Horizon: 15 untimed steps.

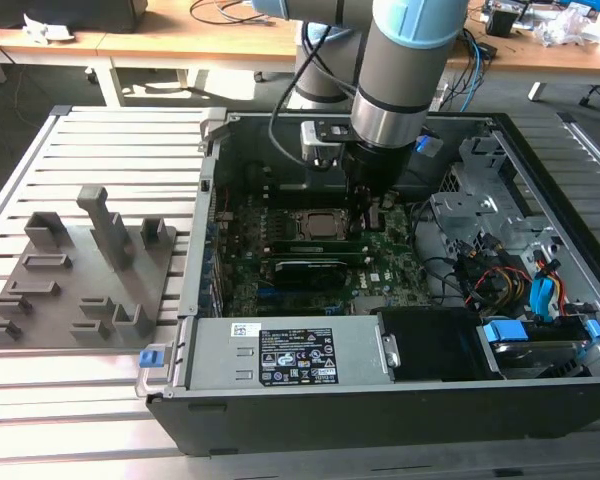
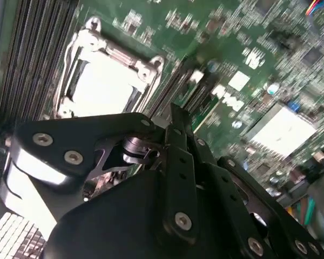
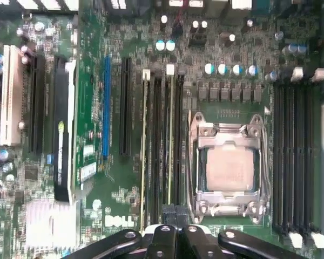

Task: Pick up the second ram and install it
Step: 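Press down the second ram until it locks into place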

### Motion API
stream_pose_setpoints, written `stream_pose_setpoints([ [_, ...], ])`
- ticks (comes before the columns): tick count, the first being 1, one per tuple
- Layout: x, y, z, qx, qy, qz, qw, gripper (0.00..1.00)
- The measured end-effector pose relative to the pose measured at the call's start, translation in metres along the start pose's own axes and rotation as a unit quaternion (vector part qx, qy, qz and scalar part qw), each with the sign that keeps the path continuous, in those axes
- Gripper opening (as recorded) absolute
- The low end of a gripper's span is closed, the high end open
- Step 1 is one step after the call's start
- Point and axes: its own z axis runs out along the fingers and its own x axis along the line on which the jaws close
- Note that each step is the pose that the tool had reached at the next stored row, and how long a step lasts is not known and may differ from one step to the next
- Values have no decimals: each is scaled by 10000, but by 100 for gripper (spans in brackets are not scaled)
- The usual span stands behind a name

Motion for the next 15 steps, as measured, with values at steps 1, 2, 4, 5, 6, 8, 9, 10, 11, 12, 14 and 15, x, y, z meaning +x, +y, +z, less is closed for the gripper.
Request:
stream_pose_setpoints([
  [1,-3,168,5,2,-3,1,10000,11],
  [2,-4,281,9,2,-4,1,10000,11],
  [4,-6,465,17,3,-4,0,10000,11],
  [5,-7,582,27,3,-4,0,10000,11],
  [6,-8,637,35,3,-4,1,10000,11],
  [8,-9,740,63,5,-5,1,10000,11],
  [9,-9,781,84,4,-2,0,10000,11],
  [10,-8,809,103,3,-2,0,10000,11],
  [11,-8,814,118,3,-4,0,10000,11],
  [12,-8,814,118,3,-3,0,10000,11],
  [14,-10,800,98,8,-5,1,10000,11],
  [15,-9,734,86,0,2,1,10000,11],
])
